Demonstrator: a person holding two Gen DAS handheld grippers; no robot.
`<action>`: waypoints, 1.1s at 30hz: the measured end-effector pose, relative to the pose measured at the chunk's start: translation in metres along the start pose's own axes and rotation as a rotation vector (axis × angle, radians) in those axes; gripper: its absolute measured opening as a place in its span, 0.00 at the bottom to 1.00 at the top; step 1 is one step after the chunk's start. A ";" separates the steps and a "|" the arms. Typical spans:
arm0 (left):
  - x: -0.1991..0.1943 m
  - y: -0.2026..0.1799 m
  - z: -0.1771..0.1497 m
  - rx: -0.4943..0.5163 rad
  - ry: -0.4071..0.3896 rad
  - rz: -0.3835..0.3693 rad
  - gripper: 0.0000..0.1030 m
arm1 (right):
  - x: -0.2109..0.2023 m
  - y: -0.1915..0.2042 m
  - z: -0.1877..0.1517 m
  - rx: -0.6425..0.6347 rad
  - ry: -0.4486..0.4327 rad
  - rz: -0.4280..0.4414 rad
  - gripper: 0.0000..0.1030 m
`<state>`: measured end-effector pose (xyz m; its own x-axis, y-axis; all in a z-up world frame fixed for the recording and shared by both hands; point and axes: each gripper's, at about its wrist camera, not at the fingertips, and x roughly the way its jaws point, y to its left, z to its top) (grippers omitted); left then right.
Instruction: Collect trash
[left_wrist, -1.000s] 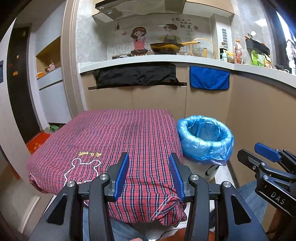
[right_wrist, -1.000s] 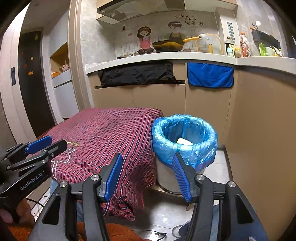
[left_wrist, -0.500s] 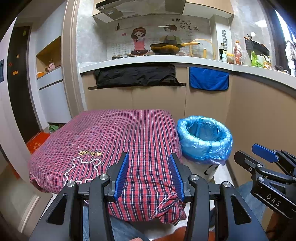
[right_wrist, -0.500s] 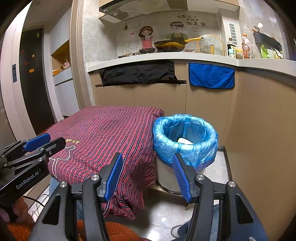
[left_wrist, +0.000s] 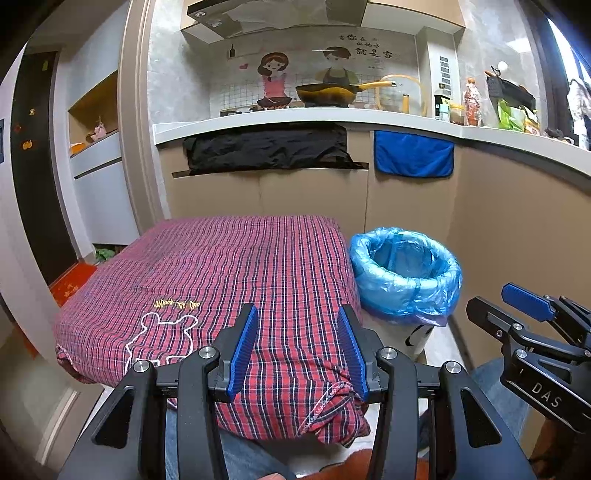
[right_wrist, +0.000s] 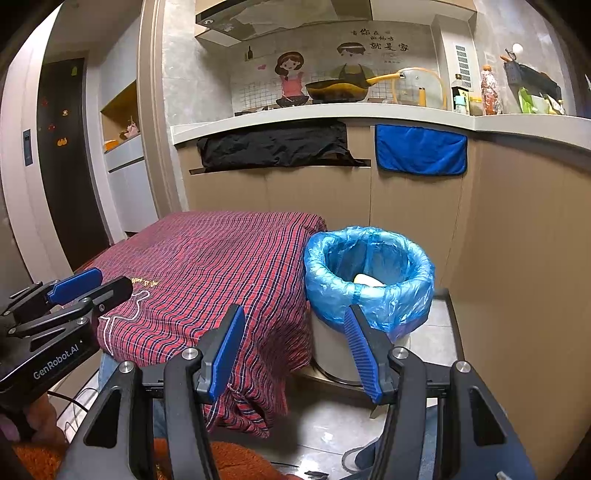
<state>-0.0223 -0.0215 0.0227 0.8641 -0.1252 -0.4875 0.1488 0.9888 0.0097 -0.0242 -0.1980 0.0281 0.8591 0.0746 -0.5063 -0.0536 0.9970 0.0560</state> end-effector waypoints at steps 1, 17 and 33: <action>0.000 0.000 0.000 0.000 0.000 -0.001 0.45 | 0.000 0.000 0.000 0.000 0.000 0.000 0.52; 0.001 -0.001 0.000 0.002 0.000 -0.011 0.45 | 0.000 0.000 0.000 0.000 0.000 -0.001 0.52; 0.002 -0.002 0.000 0.017 -0.001 -0.029 0.45 | -0.001 -0.001 -0.001 0.007 -0.005 -0.006 0.52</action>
<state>-0.0210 -0.0242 0.0223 0.8597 -0.1538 -0.4871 0.1817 0.9833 0.0103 -0.0252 -0.1988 0.0278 0.8619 0.0690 -0.5023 -0.0455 0.9972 0.0588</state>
